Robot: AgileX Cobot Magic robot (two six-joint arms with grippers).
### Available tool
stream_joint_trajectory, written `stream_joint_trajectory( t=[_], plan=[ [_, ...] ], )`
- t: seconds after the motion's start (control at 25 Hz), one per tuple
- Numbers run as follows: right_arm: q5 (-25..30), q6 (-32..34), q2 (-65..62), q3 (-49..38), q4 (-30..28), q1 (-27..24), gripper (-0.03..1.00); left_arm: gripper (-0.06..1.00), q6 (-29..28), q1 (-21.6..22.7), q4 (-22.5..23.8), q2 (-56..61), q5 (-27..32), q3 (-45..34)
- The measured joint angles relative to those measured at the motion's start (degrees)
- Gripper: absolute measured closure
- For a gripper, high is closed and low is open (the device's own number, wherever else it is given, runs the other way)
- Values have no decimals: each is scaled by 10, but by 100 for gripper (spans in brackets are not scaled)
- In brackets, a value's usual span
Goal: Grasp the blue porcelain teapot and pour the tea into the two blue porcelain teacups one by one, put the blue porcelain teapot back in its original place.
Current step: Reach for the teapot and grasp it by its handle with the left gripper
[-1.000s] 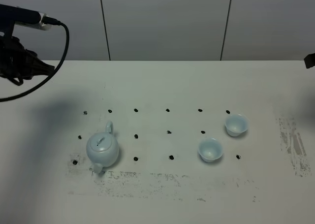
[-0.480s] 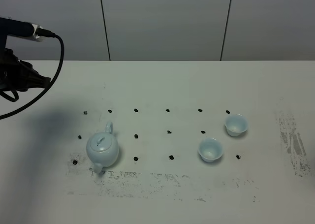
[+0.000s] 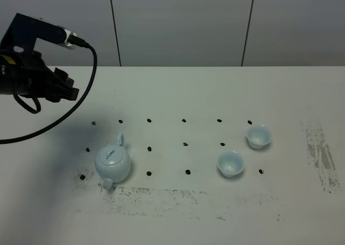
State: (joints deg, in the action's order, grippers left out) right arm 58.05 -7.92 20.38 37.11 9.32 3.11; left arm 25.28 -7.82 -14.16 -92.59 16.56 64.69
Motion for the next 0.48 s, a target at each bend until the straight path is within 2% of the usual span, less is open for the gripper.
stream_joint_trajectory(
  t=[0.2,0.48],
  plan=[
    [28,0,-112,-21,-15,0,73,37,-1,-21,0,-4,56,42],
    [60,1,-205,-70,-14,0,73,37,-2,-24,0,-16,68,50]
  ],
)
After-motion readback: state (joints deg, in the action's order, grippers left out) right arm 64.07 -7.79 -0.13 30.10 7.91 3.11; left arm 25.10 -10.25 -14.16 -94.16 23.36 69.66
